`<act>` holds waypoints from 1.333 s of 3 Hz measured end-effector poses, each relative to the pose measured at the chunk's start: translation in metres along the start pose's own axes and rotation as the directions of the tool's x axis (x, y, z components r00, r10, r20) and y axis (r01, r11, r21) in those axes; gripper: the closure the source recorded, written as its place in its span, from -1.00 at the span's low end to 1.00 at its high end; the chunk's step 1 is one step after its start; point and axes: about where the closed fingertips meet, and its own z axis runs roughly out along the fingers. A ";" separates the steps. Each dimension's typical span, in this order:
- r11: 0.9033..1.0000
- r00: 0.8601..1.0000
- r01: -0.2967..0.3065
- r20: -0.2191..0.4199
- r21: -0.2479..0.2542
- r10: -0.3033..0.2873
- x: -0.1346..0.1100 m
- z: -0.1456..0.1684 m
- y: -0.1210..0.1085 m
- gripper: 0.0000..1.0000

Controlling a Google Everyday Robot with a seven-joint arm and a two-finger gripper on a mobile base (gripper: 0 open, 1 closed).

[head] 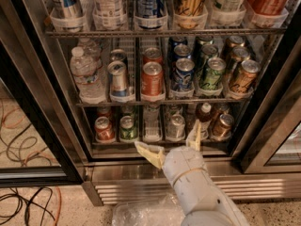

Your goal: Pick coke can from top shelf of fridge

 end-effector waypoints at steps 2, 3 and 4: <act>1.000 0.997 0.002 0.073 0.025 -0.004 -0.020 0.000 0.000 -1.00; 0.997 0.993 -0.027 0.114 0.075 0.018 -0.029 0.004 -0.006 -1.00; 0.984 0.985 -0.025 0.172 0.174 -0.005 -0.051 0.008 -0.030 -1.00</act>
Offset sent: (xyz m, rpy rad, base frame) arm 0.0006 0.0053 0.0180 0.0153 -0.0719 -0.0093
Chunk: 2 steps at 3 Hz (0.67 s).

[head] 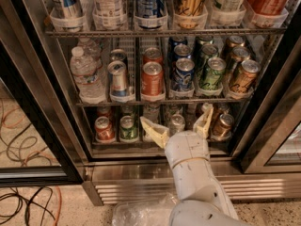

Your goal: Pick coke can from top shelf of fridge

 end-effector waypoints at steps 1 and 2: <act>0.997 0.999 0.021 0.046 0.072 -0.024 -0.013 0.003 -0.026 -1.00; 0.988 0.995 0.052 0.076 0.148 -0.064 -0.025 -0.003 -0.052 -1.00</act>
Offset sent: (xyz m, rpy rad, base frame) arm -0.0066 -0.0810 0.0433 -0.0571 -0.1510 -0.2324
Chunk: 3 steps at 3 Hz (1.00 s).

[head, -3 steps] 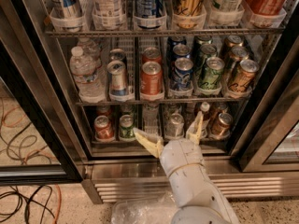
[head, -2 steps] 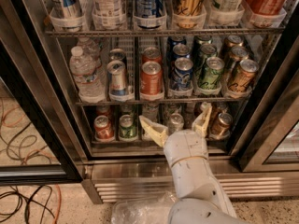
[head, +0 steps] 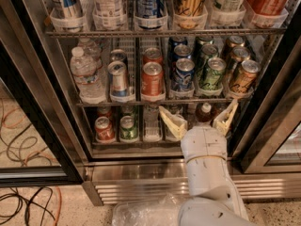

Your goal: Pick coke can from top shelf of fridge

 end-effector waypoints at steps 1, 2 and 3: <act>0.996 0.999 0.046 0.015 0.078 -0.047 -0.011 -0.003 -0.029 -1.00; 0.990 0.995 0.088 0.044 0.112 -0.094 -0.028 0.003 -0.048 -1.00; 0.986 0.989 0.126 0.065 0.107 -0.133 -0.045 0.017 -0.059 -1.00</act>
Offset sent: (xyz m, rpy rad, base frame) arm -0.0019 -0.0641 0.0573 -0.1187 -0.1010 -0.1564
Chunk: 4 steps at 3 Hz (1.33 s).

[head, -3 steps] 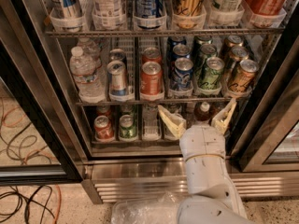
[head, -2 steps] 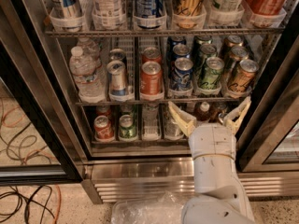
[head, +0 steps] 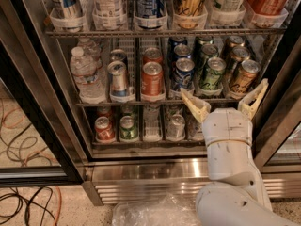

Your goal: Pick coke can from top shelf of fridge

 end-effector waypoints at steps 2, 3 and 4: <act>1.000 1.000 0.009 0.013 0.023 -0.009 -0.003 0.008 -0.006 -1.00; 0.995 0.999 0.028 0.032 0.099 -0.032 -0.011 0.027 -0.034 -1.00; 0.983 0.998 0.028 0.042 0.182 -0.037 -0.020 0.044 -0.065 -1.00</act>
Offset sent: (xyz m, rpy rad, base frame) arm 0.0157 -0.0141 0.0102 -0.0069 -0.0333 -0.0494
